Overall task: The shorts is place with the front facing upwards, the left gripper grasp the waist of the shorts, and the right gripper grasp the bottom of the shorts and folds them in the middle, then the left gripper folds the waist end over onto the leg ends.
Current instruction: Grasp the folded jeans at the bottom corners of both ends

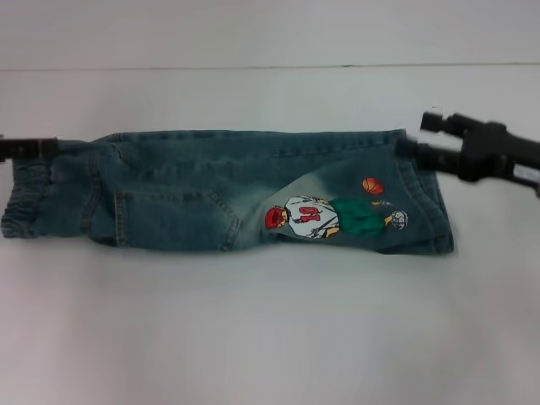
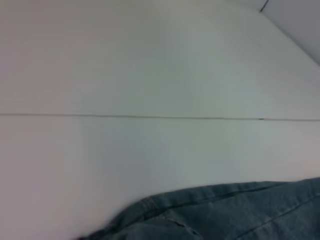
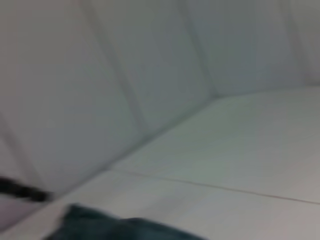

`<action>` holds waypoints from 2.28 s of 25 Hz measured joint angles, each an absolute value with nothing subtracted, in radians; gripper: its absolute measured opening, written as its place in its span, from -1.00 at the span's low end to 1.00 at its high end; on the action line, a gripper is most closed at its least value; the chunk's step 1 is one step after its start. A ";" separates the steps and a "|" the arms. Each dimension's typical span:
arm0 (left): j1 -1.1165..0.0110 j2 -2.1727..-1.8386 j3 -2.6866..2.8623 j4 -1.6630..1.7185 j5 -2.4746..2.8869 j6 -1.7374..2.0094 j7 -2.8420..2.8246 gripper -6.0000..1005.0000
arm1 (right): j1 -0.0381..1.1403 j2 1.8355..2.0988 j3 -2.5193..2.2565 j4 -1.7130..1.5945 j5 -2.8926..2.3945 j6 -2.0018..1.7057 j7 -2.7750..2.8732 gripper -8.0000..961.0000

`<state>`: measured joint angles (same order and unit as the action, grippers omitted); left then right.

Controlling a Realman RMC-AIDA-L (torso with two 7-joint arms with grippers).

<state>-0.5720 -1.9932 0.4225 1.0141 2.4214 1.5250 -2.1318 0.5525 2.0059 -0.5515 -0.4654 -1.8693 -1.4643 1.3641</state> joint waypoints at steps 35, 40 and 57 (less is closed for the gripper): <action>-0.559 -1.993 0.400 0.862 2.648 1.356 -2.223 0.58 | 0.511 2.045 -0.584 -0.548 -2.102 -1.744 1.295 0.85; -0.577 -1.993 0.417 0.839 2.667 1.325 -2.250 0.55 | 0.514 2.045 -0.584 -0.548 -2.102 -1.738 1.295 0.85; -0.627 -1.989 0.472 0.806 2.668 1.324 -2.250 -0.12 | 0.515 2.045 -0.580 -0.545 -2.097 -1.705 1.295 0.85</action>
<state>-0.6269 -1.9891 0.4724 0.8057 2.6676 1.3239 -2.2503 0.5154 2.0446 -0.5803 -0.5446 -2.0968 -1.7048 1.2946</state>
